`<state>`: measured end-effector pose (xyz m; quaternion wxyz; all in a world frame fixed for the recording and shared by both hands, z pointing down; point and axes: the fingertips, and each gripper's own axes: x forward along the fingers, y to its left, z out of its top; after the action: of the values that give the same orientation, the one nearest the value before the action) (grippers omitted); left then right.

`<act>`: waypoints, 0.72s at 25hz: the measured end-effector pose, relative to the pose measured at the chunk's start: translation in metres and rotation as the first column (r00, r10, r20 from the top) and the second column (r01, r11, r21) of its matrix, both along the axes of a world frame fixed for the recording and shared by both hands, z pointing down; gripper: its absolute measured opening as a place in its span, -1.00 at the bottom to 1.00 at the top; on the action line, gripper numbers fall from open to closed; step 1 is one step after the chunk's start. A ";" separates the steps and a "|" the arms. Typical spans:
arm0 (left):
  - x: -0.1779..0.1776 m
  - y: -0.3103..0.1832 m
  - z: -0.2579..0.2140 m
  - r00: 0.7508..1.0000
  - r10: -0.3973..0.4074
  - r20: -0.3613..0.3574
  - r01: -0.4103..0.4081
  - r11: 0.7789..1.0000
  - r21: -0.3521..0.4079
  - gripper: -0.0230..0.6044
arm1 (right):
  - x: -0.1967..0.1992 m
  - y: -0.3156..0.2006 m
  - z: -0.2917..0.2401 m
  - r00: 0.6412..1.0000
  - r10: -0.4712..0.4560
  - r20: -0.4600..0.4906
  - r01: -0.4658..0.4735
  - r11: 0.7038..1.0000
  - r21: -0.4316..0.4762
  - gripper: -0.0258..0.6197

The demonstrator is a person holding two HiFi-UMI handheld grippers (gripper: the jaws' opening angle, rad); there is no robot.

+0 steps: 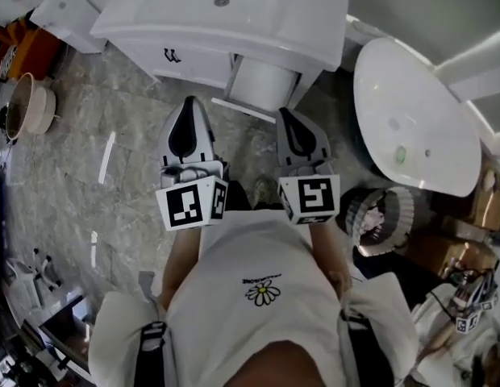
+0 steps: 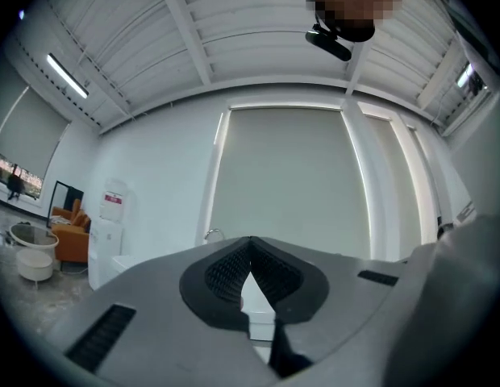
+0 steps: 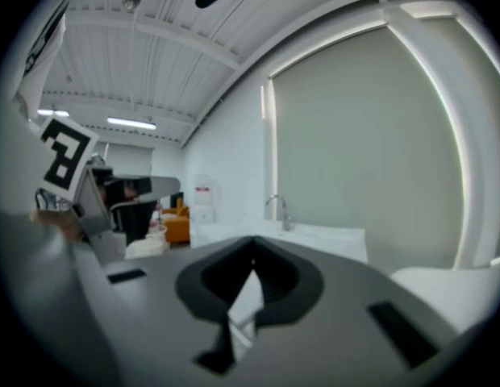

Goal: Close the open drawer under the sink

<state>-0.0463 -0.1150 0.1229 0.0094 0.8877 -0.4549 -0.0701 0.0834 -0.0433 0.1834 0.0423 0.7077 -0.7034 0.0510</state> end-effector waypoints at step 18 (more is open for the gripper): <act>0.057 -0.032 -0.008 0.954 0.299 -0.030 -0.299 0.954 -0.007 -0.86 | 0.051 0.021 -0.015 0.920 0.392 -0.023 -0.392 0.920 0.031 -0.83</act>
<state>0.0105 -0.1465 0.1149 0.0316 0.9452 -0.3156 -0.0777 0.1339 -0.0227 0.1681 0.0322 0.8352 -0.5476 0.0394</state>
